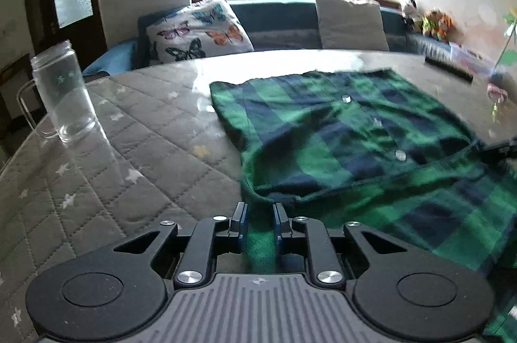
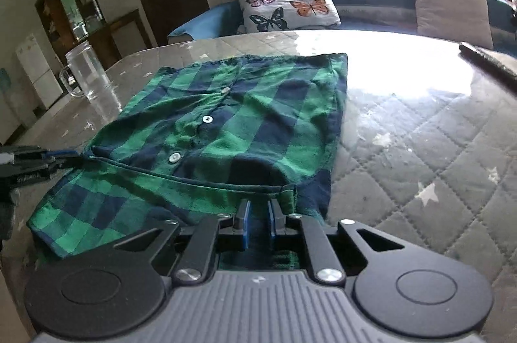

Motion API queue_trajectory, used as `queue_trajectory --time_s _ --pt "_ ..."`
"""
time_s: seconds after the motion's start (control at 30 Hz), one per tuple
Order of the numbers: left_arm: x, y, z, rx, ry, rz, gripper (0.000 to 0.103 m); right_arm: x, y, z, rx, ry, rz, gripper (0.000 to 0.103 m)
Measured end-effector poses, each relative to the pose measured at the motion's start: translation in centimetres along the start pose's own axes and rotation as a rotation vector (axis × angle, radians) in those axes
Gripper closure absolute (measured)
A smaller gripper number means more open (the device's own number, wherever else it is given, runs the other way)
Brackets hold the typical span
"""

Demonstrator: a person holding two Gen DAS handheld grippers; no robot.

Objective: Fold clothes

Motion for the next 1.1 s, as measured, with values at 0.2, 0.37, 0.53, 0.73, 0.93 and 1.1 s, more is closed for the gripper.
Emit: queue_trajectory --time_s 0.2,0.37,0.53,0.73,0.93,1.1 --pt "-0.5 0.3 0.5 0.019 0.024 0.006 0.085 -0.5 0.3 0.1 0.001 -0.021 0.011 0.091" --pt "-1.3 -2.1 0.4 0.005 0.022 -0.019 0.085 -0.7 -1.2 0.4 0.007 -0.059 -0.005 0.087" --pt "-3.3 -5.1 -1.5 -0.042 0.073 -0.028 0.085 -1.7 -2.5 1.4 0.031 -0.125 -0.011 0.085" --pt "-6.7 -6.3 -3.4 -0.029 0.155 0.02 0.085 -3.5 -3.3 1.5 0.024 -0.166 0.004 0.084" --pt "-7.7 -8.0 -3.5 -0.006 0.165 0.014 0.083 -5.4 -5.2 1.7 -0.004 -0.239 -0.012 0.08" --pt "-8.1 -8.1 -3.7 0.005 0.171 0.023 0.082 -6.8 -6.0 1.6 -0.016 -0.254 -0.013 0.079"
Point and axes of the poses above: each gripper's, at about its wrist camera, not at the fingertips, and y roughly the way its jaws point, z to its left, x to its top, the point moved 4 cm from there along y, roughly the way its jaws point, and after that the axes turned 14 degrees about -x, right-handed, at the moved point
